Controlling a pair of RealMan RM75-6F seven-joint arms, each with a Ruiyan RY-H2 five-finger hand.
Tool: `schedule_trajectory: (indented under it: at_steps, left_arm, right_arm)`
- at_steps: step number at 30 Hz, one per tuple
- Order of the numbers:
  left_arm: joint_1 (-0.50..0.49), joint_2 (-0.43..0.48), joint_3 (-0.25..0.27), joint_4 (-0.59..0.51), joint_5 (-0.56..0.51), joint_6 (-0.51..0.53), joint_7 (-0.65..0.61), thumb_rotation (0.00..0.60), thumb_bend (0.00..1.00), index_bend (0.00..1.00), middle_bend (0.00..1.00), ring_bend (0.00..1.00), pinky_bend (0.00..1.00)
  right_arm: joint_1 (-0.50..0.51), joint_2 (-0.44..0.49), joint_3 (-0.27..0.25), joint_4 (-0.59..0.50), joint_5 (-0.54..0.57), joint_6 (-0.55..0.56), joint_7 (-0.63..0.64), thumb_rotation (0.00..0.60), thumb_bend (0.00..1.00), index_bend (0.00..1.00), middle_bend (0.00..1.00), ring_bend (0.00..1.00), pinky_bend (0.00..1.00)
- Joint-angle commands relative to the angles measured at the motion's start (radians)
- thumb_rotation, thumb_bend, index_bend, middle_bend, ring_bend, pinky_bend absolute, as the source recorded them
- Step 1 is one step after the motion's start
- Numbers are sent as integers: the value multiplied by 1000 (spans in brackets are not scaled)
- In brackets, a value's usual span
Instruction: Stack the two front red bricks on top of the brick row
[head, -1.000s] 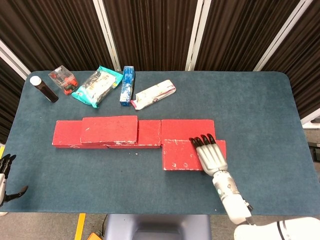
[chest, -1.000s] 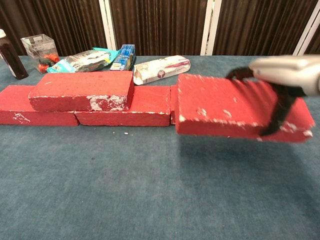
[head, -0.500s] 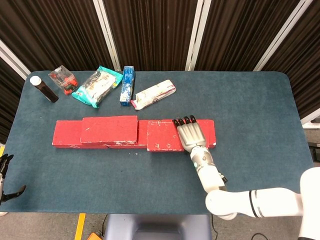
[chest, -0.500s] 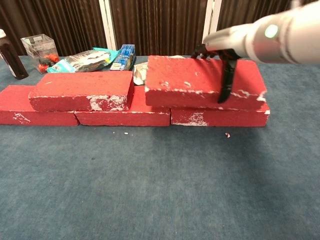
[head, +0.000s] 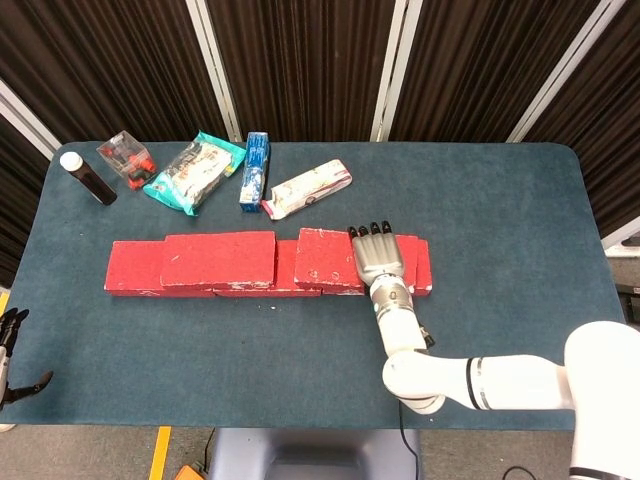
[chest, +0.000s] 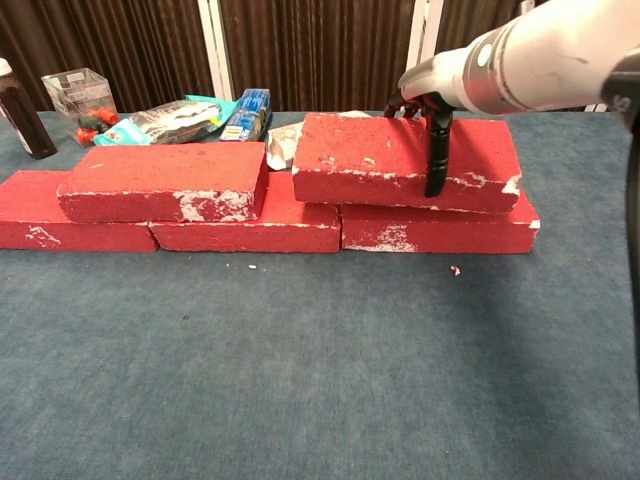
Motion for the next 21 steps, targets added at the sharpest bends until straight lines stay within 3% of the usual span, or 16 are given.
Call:
schedule_trajectory:
  at_steps: [1, 21]
  left_arm:
    - [0, 1, 1, -2, 2, 0, 0, 600, 226, 0, 0, 0, 32]
    - [-2, 1, 1, 0, 2, -9, -3, 600, 224, 0, 0, 0, 32]
  right_arm:
    - [16, -7, 4, 23, 26, -15, -8, 600, 321, 370, 262, 172, 0]
    - [99, -86, -1, 123, 80, -14, -47, 600, 322, 385, 262, 172, 0]
